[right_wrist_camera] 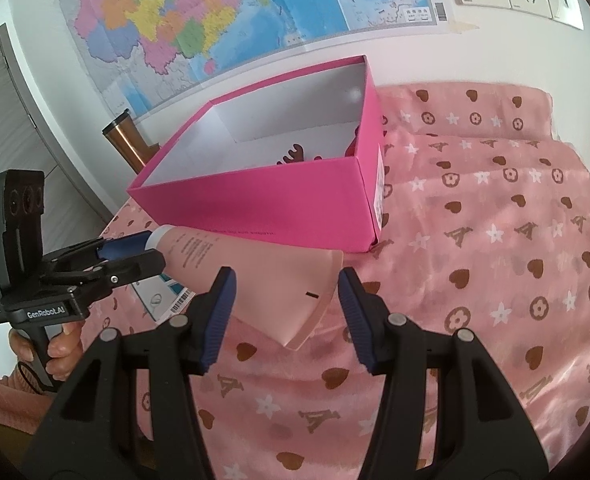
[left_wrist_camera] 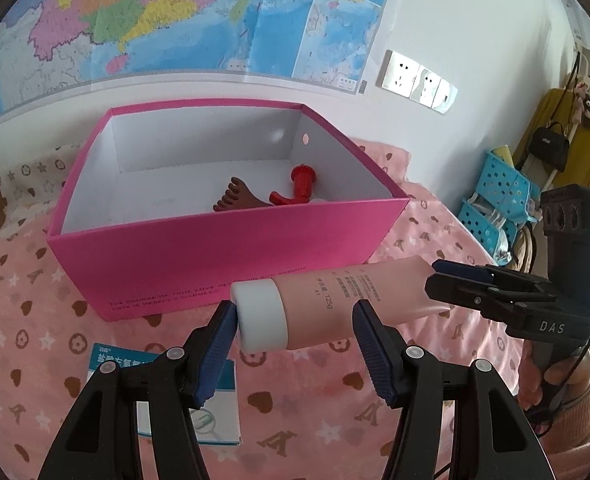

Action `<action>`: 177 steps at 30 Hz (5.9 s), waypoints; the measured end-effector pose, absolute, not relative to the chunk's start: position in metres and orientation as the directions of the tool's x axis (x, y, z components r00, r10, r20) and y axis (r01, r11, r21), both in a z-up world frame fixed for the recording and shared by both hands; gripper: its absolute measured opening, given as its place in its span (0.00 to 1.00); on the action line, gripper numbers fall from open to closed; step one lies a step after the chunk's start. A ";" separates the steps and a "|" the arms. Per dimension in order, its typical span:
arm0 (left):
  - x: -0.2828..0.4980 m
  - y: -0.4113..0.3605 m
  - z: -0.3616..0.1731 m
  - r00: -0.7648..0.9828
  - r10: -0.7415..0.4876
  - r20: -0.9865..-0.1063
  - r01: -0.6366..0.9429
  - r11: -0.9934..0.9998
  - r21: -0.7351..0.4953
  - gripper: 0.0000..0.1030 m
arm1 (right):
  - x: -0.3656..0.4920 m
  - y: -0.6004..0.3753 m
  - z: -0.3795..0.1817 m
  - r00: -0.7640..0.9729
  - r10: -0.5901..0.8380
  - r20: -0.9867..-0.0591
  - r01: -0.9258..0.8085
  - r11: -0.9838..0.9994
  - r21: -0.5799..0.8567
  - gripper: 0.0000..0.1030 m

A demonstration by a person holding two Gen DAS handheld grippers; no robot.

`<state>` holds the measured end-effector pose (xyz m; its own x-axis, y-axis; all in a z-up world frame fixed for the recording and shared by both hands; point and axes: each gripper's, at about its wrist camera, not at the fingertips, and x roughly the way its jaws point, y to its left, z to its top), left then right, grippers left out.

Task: Organize rigid objects
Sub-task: 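Lift the pink tube with the right gripper toward the magenta box, then lower the pink tube into the magenta box and open the right gripper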

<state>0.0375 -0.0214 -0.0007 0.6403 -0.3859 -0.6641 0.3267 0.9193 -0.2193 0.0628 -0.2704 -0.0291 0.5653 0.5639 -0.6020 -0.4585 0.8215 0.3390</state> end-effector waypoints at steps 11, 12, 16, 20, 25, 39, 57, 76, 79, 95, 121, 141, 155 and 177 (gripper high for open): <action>0.035 -0.020 0.006 0.656 -0.389 -0.647 0.332 0.918 -0.215 0.58 | 0.064 -0.270 -0.026 0.574 0.561 -0.596 -0.461 0.823 0.331 0.54; 0.036 -0.020 0.007 0.657 -0.389 -0.645 0.333 0.918 -0.215 0.58 | 0.064 -0.270 -0.025 0.575 0.561 -0.595 -0.462 0.823 0.330 0.54; 0.035 -0.020 0.009 0.663 -0.390 -0.639 0.334 0.918 -0.214 0.58 | 0.064 -0.270 -0.022 0.580 0.561 -0.591 -0.464 0.824 0.327 0.54; 0.036 -0.021 0.011 0.664 -0.392 -0.636 0.336 0.917 -0.214 0.58 | 0.065 -0.271 -0.019 0.586 0.563 -0.583 -0.468 0.823 0.323 0.54; 0.035 -0.022 0.013 0.669 -0.391 -0.633 0.339 0.918 -0.208 0.58 | 0.065 -0.272 -0.017 0.593 0.561 -0.578 -0.467 0.824 0.321 0.54; 0.036 -0.023 0.018 0.680 -0.394 -0.618 0.342 0.916 -0.208 0.58 | 0.069 -0.273 -0.011 0.605 0.561 -0.565 -0.471 0.824 0.314 0.55; 0.037 -0.024 0.026 0.700 -0.389 -0.599 0.344 0.918 -0.195 0.58 | 0.072 -0.271 -0.006 0.619 0.559 -0.552 -0.475 0.826 0.304 0.55; 0.042 -0.025 0.029 0.707 -0.384 -0.594 0.340 0.921 -0.190 0.58 | 0.076 -0.270 0.001 0.629 0.557 -0.543 -0.480 0.827 0.292 0.55; 0.043 -0.024 0.031 0.710 -0.381 -0.592 0.338 0.922 -0.188 0.58 | 0.079 -0.269 0.003 0.628 0.559 -0.542 -0.484 0.825 0.290 0.55; 0.054 -0.024 0.034 0.727 -0.367 -0.580 0.323 0.929 -0.183 0.58 | 0.090 -0.267 0.013 0.637 0.567 -0.523 -0.497 0.820 0.283 0.55; 0.086 -0.023 0.033 0.723 -0.346 -0.598 0.298 0.937 -0.182 0.58 | 0.124 -0.263 0.020 0.637 0.567 -0.522 -0.497 0.820 0.283 0.55; 0.115 -0.020 0.017 0.698 -0.323 -0.639 0.265 0.946 -0.188 0.58 | 0.149 -0.251 0.014 0.629 0.545 -0.554 -0.494 0.831 0.257 0.55; 0.139 -0.013 0.000 0.652 -0.336 -0.680 0.249 0.942 -0.227 0.58 | 0.161 -0.239 0.007 0.634 0.501 -0.589 -0.488 0.850 0.198 0.55; 0.082 0.018 0.027 0.764 -0.310 -0.566 0.267 0.950 -0.161 0.62 | 0.123 -0.242 0.021 0.648 0.551 -0.525 -0.532 0.821 0.206 0.56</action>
<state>0.0824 0.0182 0.0268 0.7635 -0.3104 -0.5663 0.2665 0.9502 -0.1615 0.1228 -0.2419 0.0209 0.6483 0.5513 -0.5252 -0.5319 0.8214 0.2056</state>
